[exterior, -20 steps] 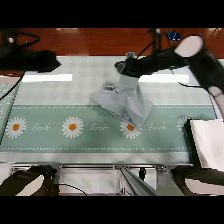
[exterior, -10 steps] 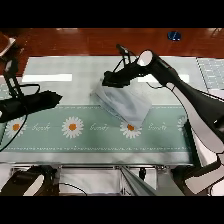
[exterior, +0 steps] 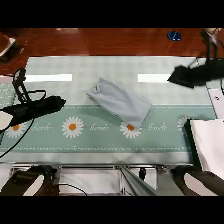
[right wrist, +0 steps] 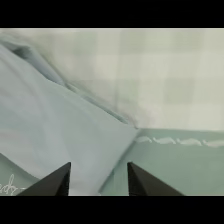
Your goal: Fold the shirts.
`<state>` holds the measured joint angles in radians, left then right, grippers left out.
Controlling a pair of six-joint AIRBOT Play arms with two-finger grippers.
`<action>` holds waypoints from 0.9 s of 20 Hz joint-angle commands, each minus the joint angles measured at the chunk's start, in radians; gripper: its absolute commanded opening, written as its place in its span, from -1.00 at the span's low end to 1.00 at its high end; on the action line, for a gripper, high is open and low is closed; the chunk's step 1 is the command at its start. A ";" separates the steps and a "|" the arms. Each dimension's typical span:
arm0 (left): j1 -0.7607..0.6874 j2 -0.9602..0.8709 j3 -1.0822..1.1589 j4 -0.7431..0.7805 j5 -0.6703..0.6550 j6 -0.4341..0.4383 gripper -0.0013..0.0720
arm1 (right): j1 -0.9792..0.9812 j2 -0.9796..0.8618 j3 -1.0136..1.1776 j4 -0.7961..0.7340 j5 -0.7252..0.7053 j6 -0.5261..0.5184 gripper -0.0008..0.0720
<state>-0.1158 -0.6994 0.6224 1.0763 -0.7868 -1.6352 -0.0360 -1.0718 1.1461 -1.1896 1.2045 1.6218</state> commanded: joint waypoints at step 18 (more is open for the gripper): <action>-0.004 -0.034 -0.003 -0.004 0.035 -0.001 -0.92 | 0.200 -0.389 -0.430 0.760 -0.406 -0.297 -0.39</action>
<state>-0.1169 -0.7223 0.6197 1.0721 -0.7517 -1.6367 0.1410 -1.3418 0.6209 -0.5404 0.7147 1.4612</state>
